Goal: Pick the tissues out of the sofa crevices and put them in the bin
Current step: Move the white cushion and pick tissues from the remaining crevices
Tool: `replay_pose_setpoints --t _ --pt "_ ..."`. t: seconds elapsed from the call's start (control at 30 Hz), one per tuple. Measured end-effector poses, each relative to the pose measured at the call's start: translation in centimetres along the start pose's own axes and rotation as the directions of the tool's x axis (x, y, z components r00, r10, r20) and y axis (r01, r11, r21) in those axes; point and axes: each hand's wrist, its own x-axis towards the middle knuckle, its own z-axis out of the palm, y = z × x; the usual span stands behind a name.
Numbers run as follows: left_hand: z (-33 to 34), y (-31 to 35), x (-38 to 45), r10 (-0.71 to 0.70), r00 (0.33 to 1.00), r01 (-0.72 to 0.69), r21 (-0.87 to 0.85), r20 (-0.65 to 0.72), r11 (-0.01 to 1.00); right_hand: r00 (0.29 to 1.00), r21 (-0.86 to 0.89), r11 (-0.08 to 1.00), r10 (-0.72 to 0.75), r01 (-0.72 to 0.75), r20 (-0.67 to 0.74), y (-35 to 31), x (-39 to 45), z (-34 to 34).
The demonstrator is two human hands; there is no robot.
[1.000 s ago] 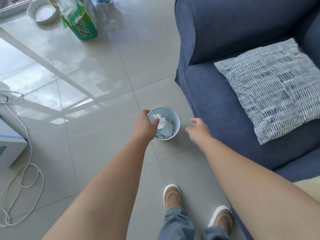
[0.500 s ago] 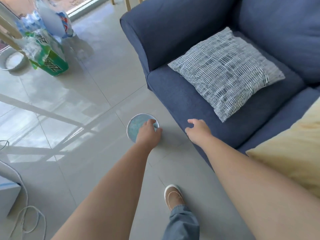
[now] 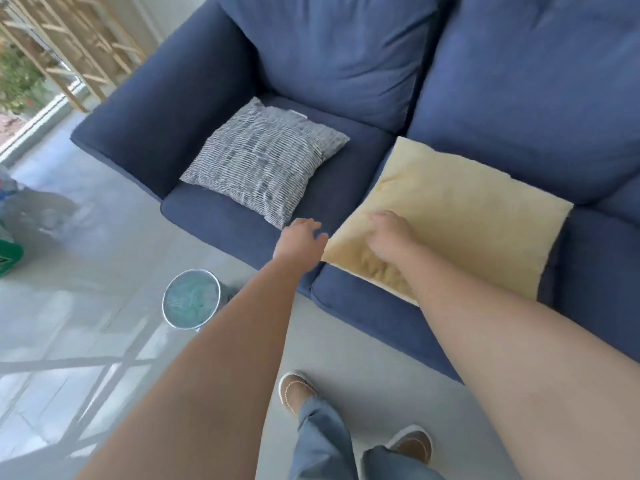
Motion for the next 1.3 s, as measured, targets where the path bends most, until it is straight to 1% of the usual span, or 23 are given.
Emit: replay_pose_setpoints --t 0.03,0.07,0.1,0.17,0.27,0.33,0.43,0.6,0.77,0.87,1.0,1.1,1.2,1.3 --pt "0.6 2.5 -0.6 0.021 1.000 -0.021 0.010 0.013 1.000 1.000 0.010 1.000 0.010 -0.010 -0.020 2.0 -1.3 -1.7" --pt "0.5 2.9 -0.7 0.021 1.000 -0.022 0.014 0.013 1.000 1.000 0.014 1.000 0.005 -0.005 -0.020 2.4 -1.4 -1.9" --pt "2.4 8.1 -2.4 0.087 0.996 -0.088 0.047 0.033 0.995 0.996 0.040 0.997 0.062 -0.060 -0.057 7.3 -4.4 -5.1" --pt "2.9 10.9 -2.8 0.093 0.995 -0.097 0.075 0.045 0.993 0.993 0.090 0.992 0.093 -0.086 -0.077 10.1 -6.3 -7.0" --pt "5.0 18.7 -4.9 0.163 0.984 -0.168 0.079 0.065 0.983 0.974 0.191 0.965 0.201 -0.178 -0.106 17.2 -11.3 -11.0" --pt "7.5 24.7 -6.6 0.231 0.967 -0.235 0.027 0.107 0.972 0.944 0.258 0.936 0.288 -0.241 -0.162 22.7 -14.9 -13.5" --pt "10.5 31.1 -8.7 0.298 0.939 -0.290 -0.073 0.172 0.954 0.899 0.336 0.893 0.383 -0.301 -0.213 28.1 -18.4 -15.6" --pt "16.2 40.4 -11.7 0.375 0.861 -0.361 -0.107 0.342 0.926 0.806 0.419 0.808 0.540 -0.415 -0.242 36.7 -23.2 -18.6" --pt "20.9 46.1 -11.5 0.454 0.789 -0.463 -0.085 0.414 0.882 0.720 0.498 0.724 0.647 -0.477 -0.252 44.1 -25.1 -20.9" --pt "23.4 49.1 -9.9 0.454 0.770 -0.474 -0.075 0.448 0.877 0.679 0.519 0.685 0.692 -0.511 -0.245 48.0 -24.9 -22.3" --pt "26.3 52.9 -6.5 0.427 0.757 -0.467 -0.046 0.494 0.883 0.628 0.573 0.619 0.747 -0.537 -0.219 53.5 -23.4 -23.9" --pt "27.3 55.6 -5.0 0.424 0.754 -0.474 -0.031 0.501 0.880 0.583 0.612 0.574 0.783 -0.544 -0.216 56.6 -23.1 -25.0" --pt "28.8 57.5 -4.1 0.385 0.770 -0.443 -0.009 0.509 0.897 0.566 0.621 0.544 0.802 -0.565 -0.187 59.7 -22.6 -25.0" --pt "30.4 59.4 -3.7 0.371 0.765 -0.430 -0.011 0.527 0.903 0.568 0.626 0.531 0.806 -0.572 -0.165 62.9 -22.2 -25.5"
